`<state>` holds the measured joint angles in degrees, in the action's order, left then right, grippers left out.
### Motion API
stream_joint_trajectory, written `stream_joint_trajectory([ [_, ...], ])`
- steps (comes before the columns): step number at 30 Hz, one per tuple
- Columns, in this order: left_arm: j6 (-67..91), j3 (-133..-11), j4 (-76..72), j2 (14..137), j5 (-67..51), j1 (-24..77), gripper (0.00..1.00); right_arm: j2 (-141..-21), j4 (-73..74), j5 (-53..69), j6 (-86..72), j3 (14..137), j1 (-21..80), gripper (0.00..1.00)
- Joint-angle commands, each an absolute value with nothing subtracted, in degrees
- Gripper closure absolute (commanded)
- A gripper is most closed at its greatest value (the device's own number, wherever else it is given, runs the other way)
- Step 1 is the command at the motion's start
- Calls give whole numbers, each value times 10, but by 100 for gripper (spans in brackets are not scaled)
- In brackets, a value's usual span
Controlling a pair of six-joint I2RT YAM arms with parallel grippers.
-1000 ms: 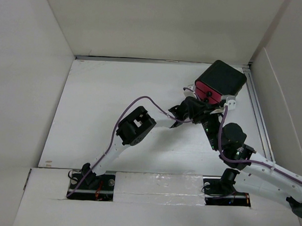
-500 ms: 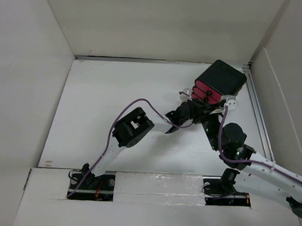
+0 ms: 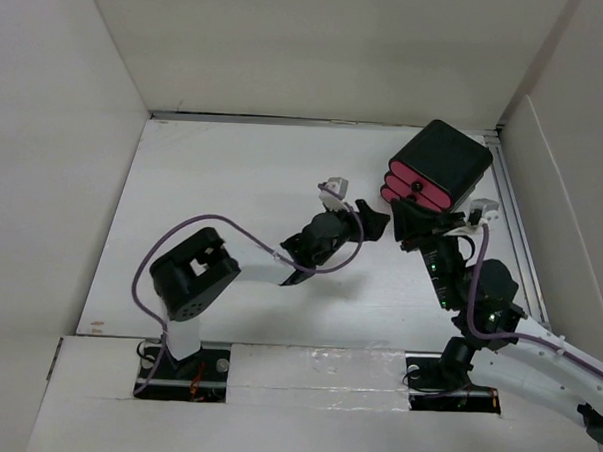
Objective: Organize the desk
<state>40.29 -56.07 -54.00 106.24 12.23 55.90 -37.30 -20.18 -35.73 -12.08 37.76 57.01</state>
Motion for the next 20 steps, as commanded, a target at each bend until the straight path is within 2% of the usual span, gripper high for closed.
stream_joint_trajectory([
  [1, 338, -480, -580, 961, 167, 561, 33, -352, -252, -357, -126, 365, 568, 70],
  [7, 323, -334, -463, 734, 289, 561, 27, -357, -261, -359, -127, 360, 568, 69],
  [8, 350, -290, -388, 636, 317, 546, 24, -366, -264, -359, -127, 362, 568, 69],
  [9, 350, -290, -388, 635, 326, 546, 24, -367, -264, -359, -127, 362, 568, 69],
  [12, 362, -216, -324, 475, 352, 532, 24, -386, -265, -352, -129, 367, 568, 69],
  [17, 361, -149, -299, 338, 356, 532, 25, -403, -265, -345, -131, 373, 568, 69],
  [20, 381, -135, -283, 298, 366, 526, 17, -408, -261, -340, -131, 378, 568, 68],
])
